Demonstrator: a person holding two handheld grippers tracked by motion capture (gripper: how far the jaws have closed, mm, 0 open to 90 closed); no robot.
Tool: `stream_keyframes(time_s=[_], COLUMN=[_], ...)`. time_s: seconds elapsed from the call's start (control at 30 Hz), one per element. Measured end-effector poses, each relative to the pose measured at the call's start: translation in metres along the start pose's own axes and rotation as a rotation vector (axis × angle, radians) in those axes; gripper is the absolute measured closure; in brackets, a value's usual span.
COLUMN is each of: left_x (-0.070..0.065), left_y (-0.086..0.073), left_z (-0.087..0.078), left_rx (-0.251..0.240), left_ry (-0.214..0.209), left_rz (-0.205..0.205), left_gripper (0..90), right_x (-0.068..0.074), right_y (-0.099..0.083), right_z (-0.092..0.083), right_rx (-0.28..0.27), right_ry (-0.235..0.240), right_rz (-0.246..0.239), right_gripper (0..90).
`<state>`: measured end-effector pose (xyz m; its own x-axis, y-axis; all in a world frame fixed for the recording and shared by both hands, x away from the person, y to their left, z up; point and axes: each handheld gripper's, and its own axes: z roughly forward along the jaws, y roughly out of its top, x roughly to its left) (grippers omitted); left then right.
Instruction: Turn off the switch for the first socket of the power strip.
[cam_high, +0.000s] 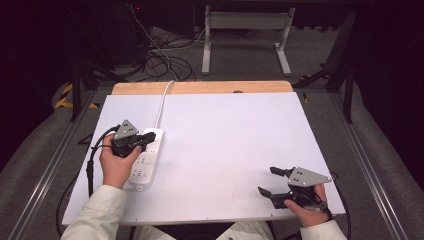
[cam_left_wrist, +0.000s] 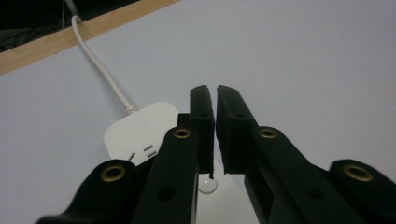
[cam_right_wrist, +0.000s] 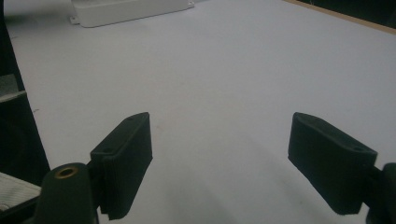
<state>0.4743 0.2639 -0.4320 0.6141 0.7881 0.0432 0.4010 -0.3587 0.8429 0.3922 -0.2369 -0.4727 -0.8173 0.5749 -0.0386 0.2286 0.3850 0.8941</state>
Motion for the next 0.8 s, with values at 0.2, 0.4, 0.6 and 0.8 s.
stream_keyframes(time_s=[0.2,0.4,0.6,0.8], left_x=[0.006,0.014,0.017,0.02], left_y=[-0.002,-0.006,-0.01,-0.012], left_z=[0.011,0.022,0.031,0.039], left_rx=[0.02,0.049,0.064,0.089], left_ry=[0.02,0.037,0.042,0.054], left_rz=[-0.017,-0.038,-0.059,-0.043], left_gripper=[90.0,90.0,90.0,90.0], right_x=[0.0,0.0,-0.001,-0.001], right_y=[0.0,-0.001,-0.001,-0.001], right_z=[0.0,0.0,0.0,0.0], right_rx=[0.0,-0.002,-0.003,-0.001], right_ry=[-0.001,0.0,0.001,0.001], right_rz=[0.001,0.004,0.007,0.006], right_gripper=[22.0,22.0,22.0,22.0])
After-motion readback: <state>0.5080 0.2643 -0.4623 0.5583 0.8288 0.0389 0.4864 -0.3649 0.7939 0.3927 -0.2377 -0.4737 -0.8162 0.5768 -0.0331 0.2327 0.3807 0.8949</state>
